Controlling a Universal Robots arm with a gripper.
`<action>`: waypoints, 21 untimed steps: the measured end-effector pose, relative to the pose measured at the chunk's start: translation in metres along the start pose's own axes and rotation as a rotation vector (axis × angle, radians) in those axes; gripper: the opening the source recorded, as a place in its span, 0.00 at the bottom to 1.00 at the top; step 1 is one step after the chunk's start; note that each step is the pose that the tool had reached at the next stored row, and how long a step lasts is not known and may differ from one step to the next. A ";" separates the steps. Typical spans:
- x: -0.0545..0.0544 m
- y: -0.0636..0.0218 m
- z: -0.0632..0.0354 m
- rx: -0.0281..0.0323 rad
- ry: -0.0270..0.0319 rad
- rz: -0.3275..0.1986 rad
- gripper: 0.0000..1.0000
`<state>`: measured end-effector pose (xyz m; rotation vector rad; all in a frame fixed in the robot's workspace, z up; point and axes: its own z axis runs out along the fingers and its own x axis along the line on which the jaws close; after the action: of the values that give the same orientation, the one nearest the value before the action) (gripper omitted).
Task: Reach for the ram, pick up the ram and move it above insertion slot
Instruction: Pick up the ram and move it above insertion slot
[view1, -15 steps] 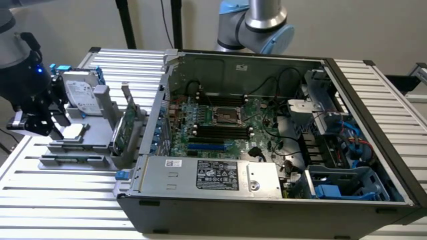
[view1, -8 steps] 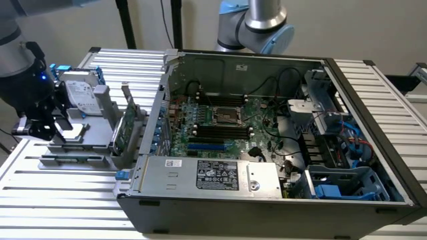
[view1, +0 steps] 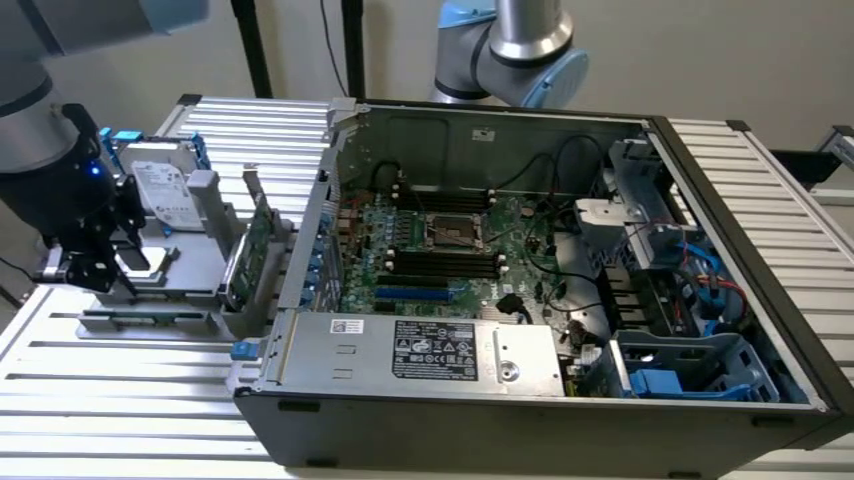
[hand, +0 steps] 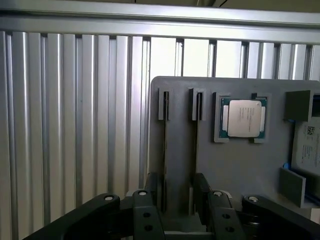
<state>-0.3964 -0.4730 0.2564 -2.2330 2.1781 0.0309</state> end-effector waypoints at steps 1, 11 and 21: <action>0.000 0.0000 0.0019 0.0000 0.0000 0.000 0.42; 0.002 0.0003 0.0200 0.0000 0.0000 0.000 0.42; 0.004 0.0012 0.0381 0.0001 -0.0001 0.000 0.42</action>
<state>-0.3975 -0.4754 0.2182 -2.2333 2.1776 0.0309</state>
